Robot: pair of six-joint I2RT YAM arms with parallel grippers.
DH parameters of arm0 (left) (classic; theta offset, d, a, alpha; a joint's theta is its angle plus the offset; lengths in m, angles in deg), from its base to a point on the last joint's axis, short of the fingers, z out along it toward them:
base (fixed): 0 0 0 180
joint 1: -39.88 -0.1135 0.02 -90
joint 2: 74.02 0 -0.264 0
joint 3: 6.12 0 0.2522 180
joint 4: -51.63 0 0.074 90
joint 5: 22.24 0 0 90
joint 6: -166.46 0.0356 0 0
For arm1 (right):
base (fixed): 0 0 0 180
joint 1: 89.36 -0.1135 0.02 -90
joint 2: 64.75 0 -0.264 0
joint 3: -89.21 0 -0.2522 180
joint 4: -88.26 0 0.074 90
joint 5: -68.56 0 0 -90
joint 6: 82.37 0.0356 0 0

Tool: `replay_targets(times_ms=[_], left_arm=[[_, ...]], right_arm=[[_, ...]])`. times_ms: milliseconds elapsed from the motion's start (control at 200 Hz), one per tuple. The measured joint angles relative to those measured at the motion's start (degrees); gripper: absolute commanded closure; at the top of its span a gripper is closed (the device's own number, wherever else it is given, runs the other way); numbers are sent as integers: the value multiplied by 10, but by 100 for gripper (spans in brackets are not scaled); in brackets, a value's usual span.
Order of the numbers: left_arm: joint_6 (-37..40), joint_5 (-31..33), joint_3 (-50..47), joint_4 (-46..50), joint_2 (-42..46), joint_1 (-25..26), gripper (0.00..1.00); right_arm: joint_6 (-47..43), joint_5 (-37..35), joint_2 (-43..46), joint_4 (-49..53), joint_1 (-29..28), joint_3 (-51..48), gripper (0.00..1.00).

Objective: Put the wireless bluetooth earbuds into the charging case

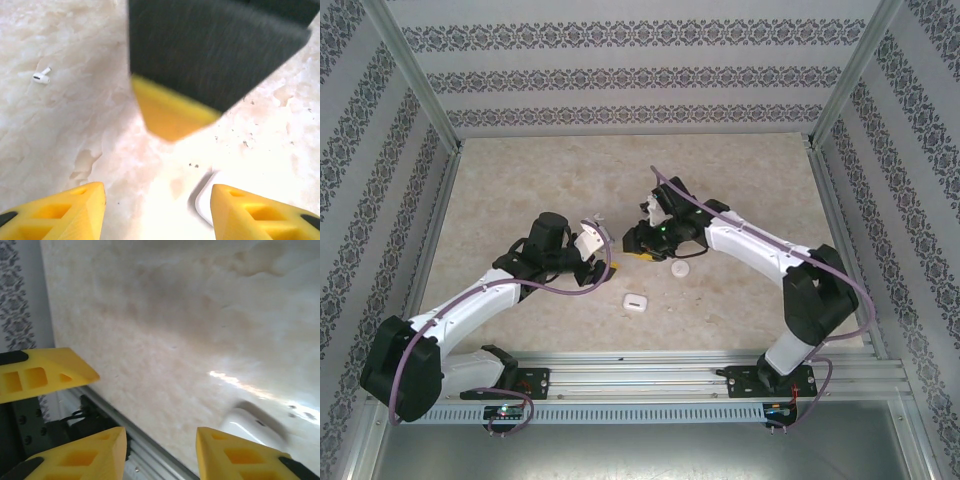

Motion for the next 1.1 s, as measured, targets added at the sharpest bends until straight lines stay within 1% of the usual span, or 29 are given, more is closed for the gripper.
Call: replay_targets(times_ms=[80, 190, 255, 360, 445, 545, 650, 734, 814, 1104], left_arm=[[-31, 12, 0, 11, 8, 0, 50], [-105, 37, -2, 18, 26, 4, 50], [-151, 57, -8, 24, 33, 18, 49], [-226, 99, -13, 50, 29, 59, 43], [-288, 136, -12, 75, 9, 102, 38], [-354, 172, -4, 109, -32, 155, 33], [-409, 199, 19, 141, -85, 203, 29], [-434, 212, 37, 151, -120, 230, 27], [-449, 220, 50, 156, -145, 243, 25], [-464, 241, 77, 158, -211, 249, 23]], right_arm=[[-8, -29, 26, 10, 0, -16, 54], [-3, -57, 70, 8, 0, -71, 49], [8, -77, 92, 7, -4, -110, 46], [33, -112, 117, 6, -13, -169, 45], [56, -128, 142, -5, -13, -218, 45], [85, -150, 181, -12, -13, -264, 44], [102, -167, 223, -15, -11, -289, 44], [111, -177, 257, -16, -5, -299, 43], [115, -182, 282, -16, 0, -306, 43], [127, -193, 356, -7, 4, -358, 43]])
